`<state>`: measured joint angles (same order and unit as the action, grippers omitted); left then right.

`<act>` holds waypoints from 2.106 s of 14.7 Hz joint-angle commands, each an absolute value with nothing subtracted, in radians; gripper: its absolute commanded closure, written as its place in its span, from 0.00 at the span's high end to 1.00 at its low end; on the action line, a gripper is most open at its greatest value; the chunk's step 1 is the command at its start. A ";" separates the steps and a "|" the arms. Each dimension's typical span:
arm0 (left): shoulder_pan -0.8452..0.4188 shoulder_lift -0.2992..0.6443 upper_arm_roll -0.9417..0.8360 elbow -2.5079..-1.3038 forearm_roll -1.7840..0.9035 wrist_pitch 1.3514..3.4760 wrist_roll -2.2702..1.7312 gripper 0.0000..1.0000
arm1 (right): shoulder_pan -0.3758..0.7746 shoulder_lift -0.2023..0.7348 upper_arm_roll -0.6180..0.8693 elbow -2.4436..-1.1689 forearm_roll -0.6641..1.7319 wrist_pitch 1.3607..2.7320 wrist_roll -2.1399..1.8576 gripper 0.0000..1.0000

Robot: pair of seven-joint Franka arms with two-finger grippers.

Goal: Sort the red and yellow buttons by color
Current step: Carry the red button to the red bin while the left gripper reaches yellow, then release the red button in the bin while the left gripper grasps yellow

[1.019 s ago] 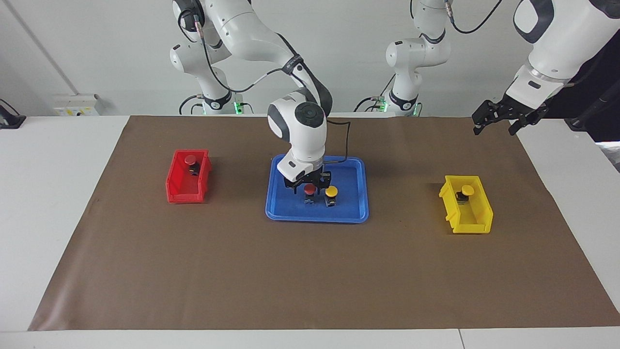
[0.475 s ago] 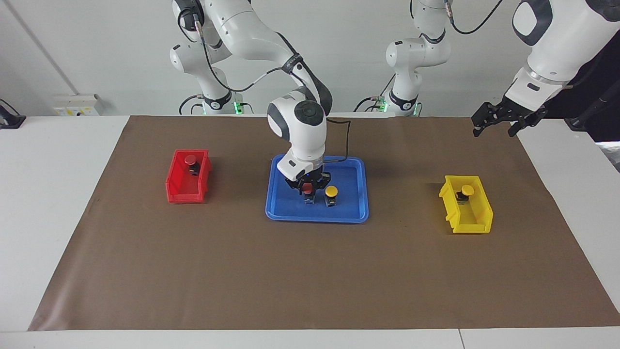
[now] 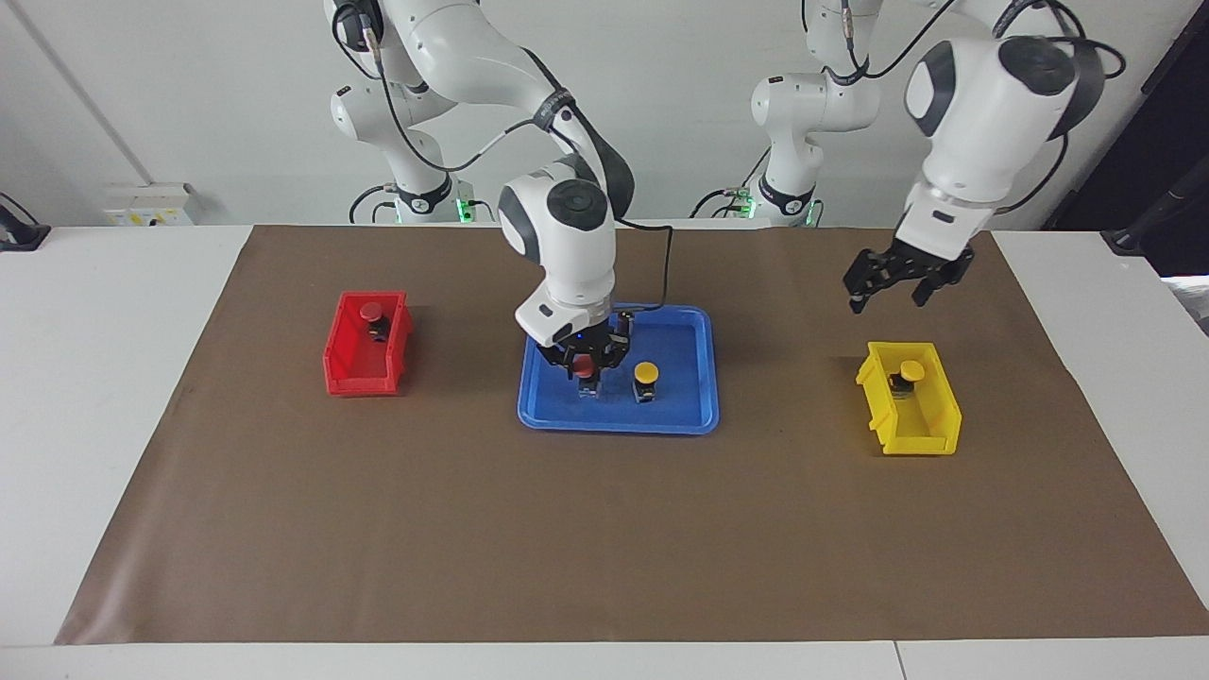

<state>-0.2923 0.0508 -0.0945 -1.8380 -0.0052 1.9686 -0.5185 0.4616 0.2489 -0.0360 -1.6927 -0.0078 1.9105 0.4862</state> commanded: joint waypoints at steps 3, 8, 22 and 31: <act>-0.495 0.228 -0.075 -1.803 0.005 2.134 -0.793 1.00 | 0.252 0.058 -0.023 -1.848 -0.031 1.858 0.248 0.18; -0.606 0.397 -0.075 -1.671 0.070 2.138 -0.896 1.00 | 0.092 0.008 -0.023 -1.972 -0.031 1.973 0.050 0.18; -0.621 0.396 -0.081 -1.698 0.064 2.071 -0.916 0.71 | -0.031 -0.089 -0.023 -2.230 -0.031 2.098 -0.126 0.18; -0.592 0.359 -0.071 -1.631 -0.006 1.979 -0.916 0.02 | -0.032 -0.098 -0.025 -2.338 -0.031 2.210 -0.132 0.18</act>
